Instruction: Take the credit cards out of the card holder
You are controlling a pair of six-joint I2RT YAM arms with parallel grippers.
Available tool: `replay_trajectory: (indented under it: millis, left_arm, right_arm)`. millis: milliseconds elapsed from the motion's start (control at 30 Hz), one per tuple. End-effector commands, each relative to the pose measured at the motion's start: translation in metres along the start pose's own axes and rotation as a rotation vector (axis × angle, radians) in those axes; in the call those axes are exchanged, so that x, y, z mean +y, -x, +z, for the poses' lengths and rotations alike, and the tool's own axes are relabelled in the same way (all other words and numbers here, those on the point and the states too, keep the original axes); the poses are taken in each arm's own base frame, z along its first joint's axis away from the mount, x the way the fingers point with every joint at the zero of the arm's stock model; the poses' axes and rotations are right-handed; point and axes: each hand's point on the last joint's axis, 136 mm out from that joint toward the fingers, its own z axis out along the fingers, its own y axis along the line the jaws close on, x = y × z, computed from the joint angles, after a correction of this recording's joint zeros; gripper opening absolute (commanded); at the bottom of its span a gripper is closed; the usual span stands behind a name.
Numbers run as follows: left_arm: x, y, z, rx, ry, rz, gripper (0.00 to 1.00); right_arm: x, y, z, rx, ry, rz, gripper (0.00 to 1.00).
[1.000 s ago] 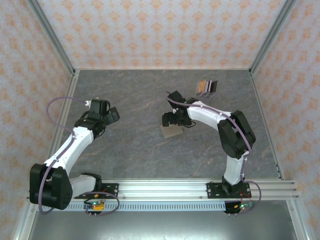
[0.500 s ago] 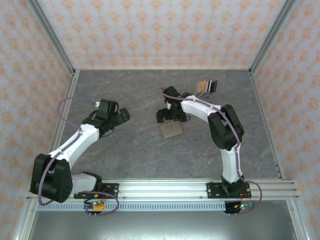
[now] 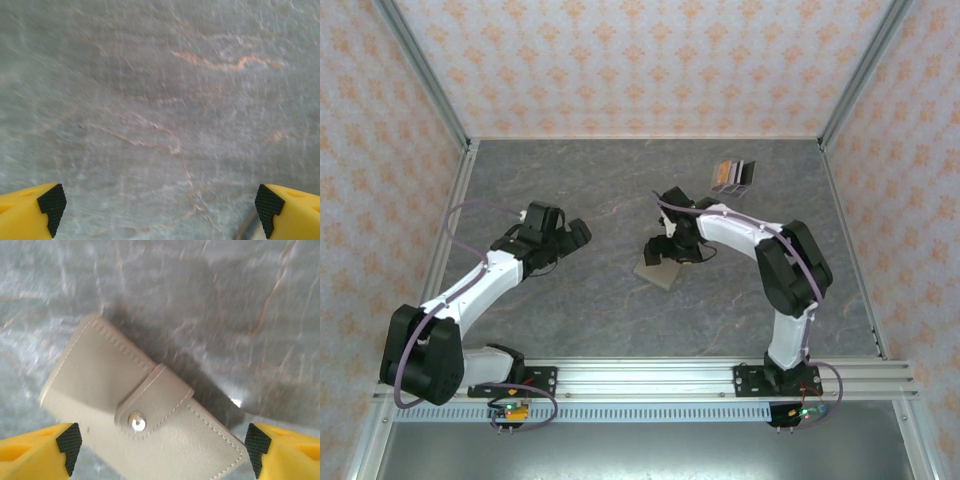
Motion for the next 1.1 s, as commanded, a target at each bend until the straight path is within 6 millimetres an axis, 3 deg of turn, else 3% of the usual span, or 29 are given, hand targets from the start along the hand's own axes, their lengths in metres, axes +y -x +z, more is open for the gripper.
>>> replay_trajectory:
  millis: [0,133,233,400,533,667,833,1067]
  left_arm:
    - [-0.023,-0.028,0.005,0.126,-0.107,-0.061,1.00]
    - [-0.029,-0.053,0.007,0.189,-0.099,-0.052,1.00]
    - [-0.039,-0.073,0.014,0.233,-0.131,-0.064,0.98]
    - [-0.064,-0.100,0.021,0.281,-0.202,-0.077,0.93]
    - [-0.078,-0.112,0.027,0.295,-0.233,-0.085,0.89]
    - [-0.084,-0.123,0.036,0.323,-0.251,-0.129,0.81]
    - [-0.085,-0.132,0.044,0.349,-0.252,-0.158,0.77]
    - [-0.086,-0.137,0.049,0.376,-0.243,-0.146,0.70]
  right_arm:
    - [0.021,-0.011,-0.015,-0.003,0.139,0.066,0.88]
    - [0.027,-0.020,-0.014,0.014,0.197,0.102,0.87]
    - [0.010,-0.020,-0.011,-0.009,0.107,0.114,0.84]
    - [-0.007,0.000,-0.023,-0.130,-0.004,0.096,0.79]
    - [-0.012,0.012,-0.010,-0.115,-0.047,0.093,0.73]
    - [-0.010,0.009,0.006,-0.064,-0.027,0.116,0.66]
    - [-0.004,-0.004,0.006,-0.033,0.029,0.143,0.64]
    - [0.018,-0.020,0.011,0.016,0.185,0.223,0.53]
